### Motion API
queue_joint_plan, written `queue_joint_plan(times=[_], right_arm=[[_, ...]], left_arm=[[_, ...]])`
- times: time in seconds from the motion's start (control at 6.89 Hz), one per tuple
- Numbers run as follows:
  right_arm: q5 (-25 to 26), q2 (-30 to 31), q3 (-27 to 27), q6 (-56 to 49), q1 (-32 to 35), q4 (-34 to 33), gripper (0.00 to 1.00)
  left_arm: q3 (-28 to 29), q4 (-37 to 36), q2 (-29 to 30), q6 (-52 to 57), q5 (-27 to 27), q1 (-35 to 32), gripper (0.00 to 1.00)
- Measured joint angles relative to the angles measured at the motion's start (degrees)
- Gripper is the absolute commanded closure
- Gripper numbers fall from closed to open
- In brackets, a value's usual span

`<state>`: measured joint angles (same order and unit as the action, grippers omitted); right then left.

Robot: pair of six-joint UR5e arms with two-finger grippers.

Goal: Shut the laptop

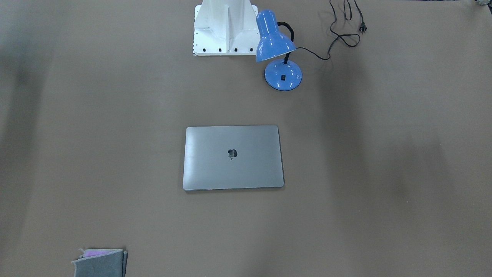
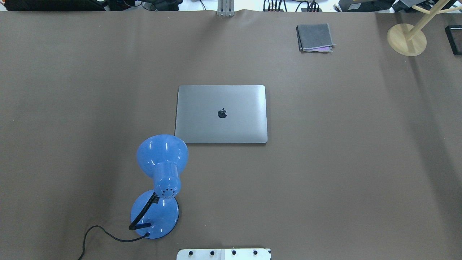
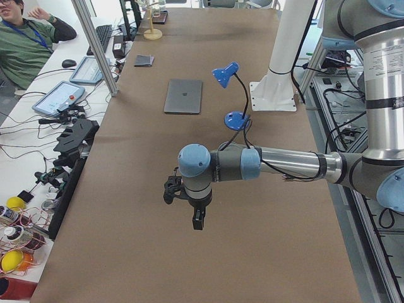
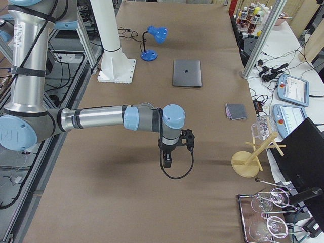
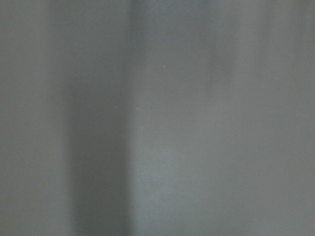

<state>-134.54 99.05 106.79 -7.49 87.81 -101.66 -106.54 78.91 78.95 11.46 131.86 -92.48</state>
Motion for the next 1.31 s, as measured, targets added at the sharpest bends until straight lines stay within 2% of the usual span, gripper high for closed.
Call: queue_joint_plan(times=[1.31], right_arm=[[-1.0, 1.6, 0.1, -0.6, -0.1, -0.4, 0.0]], left_arm=[[-0.5, 1.4, -0.6, 0.0, -0.3, 0.0, 0.02]])
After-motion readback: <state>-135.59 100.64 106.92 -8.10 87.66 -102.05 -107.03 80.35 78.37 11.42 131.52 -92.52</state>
